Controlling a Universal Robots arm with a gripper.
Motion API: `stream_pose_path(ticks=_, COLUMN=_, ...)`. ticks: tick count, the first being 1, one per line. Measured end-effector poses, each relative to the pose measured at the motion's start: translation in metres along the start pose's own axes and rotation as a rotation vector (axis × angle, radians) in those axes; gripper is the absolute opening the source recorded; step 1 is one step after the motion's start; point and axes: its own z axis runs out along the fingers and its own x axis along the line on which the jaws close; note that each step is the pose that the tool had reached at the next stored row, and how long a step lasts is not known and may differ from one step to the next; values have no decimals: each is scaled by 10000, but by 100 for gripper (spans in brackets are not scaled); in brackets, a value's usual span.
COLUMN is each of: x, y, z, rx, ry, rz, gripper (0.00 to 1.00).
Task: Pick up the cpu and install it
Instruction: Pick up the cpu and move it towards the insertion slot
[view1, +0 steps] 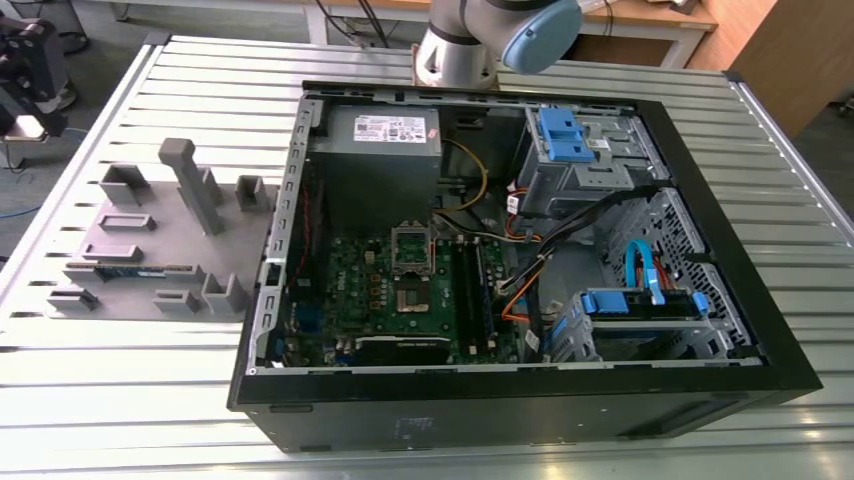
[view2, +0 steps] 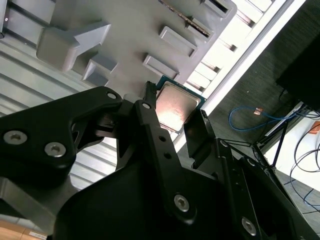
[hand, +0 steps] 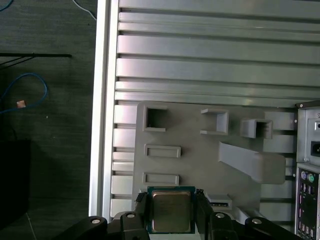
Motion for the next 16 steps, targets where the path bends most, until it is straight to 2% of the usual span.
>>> stream_pose_path(ticks=16, x=-38, y=-1, z=1, rx=0, ry=0, rz=0, gripper=47)
